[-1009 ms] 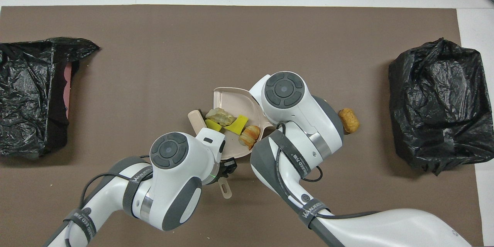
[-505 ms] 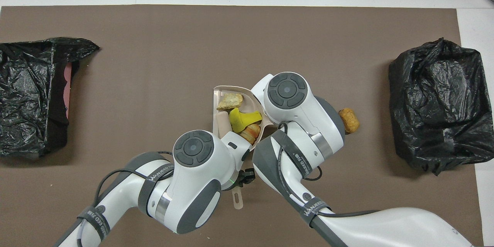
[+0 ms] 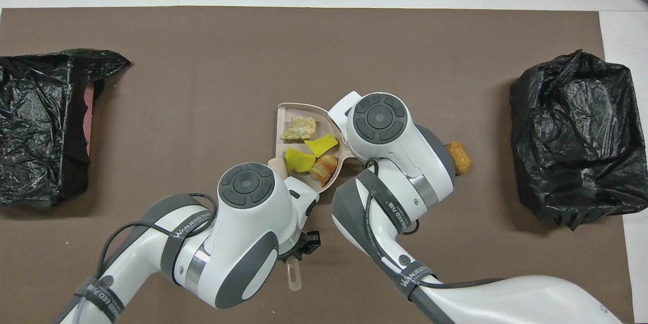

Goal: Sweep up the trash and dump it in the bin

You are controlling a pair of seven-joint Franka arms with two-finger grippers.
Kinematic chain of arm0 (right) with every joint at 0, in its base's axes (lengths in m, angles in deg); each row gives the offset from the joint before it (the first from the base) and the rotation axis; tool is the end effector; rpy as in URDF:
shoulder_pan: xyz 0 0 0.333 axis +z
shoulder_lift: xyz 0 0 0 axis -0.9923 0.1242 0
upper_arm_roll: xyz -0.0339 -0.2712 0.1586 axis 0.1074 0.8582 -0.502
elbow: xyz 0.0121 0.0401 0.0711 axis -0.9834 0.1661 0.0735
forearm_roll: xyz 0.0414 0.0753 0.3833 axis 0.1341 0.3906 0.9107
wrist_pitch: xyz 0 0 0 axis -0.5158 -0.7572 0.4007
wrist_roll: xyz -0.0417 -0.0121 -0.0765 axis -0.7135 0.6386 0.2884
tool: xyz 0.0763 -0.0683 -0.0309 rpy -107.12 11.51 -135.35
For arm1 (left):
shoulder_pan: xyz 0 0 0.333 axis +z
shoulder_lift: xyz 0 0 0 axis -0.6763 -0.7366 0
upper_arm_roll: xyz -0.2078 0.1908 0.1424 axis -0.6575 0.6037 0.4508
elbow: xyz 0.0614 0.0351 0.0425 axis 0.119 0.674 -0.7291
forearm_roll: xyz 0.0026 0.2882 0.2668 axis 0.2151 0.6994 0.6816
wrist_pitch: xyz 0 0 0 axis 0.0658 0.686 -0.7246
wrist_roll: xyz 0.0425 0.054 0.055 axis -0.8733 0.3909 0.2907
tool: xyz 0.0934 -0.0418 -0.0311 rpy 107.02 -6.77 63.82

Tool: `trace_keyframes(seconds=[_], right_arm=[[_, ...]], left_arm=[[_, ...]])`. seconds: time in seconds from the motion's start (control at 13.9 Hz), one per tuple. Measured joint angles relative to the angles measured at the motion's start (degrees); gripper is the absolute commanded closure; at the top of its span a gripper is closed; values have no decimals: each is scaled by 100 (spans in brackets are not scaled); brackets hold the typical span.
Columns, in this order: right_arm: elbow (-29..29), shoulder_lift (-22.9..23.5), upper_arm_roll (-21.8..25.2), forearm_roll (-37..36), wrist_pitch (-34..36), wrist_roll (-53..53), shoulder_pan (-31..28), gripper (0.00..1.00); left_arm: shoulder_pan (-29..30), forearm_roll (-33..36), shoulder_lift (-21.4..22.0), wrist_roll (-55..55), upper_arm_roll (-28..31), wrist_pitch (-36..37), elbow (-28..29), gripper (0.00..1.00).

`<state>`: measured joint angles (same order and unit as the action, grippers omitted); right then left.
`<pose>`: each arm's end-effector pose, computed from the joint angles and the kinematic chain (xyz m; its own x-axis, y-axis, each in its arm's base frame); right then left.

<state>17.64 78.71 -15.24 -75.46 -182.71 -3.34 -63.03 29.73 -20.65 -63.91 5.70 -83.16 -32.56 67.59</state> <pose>0.5584 0.3044 0.3746 0.1000 0.9901 -0.0989 0.9949 -0.0985 0.0203 0.3695 -0.3547 0.3894 0.9177 0.0832 -0.3884 0.0978 -0.9950 0.0179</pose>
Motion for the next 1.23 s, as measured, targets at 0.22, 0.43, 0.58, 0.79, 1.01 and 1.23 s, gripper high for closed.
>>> trace_keyframes(seconds=[0.22, 0.43, 0.58, 0.79, 1.01, 1.23], right_arm=[[-40, -63, 10, 14, 0, 0, -8, 100], [-56, -112, 14, 16, 1, 6, -93, 100], [-116, -118, 16, 65, 50, 179, -212, 100], [-382, -128, 23, 123, 443, 774, -460, 100], [-666, -184, 39, 400, 946, 1775, -1010, 100], [-816, -313, 45, 521, 1354, 2359, -1718, 100]], left_arm=[[12, 465, 134, 3, 0, 198, 0, 100], [19, 613, 309, 3, 67, 259, 0, 100], [29, 637, 528, 3, 155, 299, 10, 100], [28, 651, 890, 3, 154, 256, 330, 100], [-150, 630, 1356, 3, 103, -203, 1114, 100], [-310, 334, 1579, 9, -20, -517, 1538, 100]])
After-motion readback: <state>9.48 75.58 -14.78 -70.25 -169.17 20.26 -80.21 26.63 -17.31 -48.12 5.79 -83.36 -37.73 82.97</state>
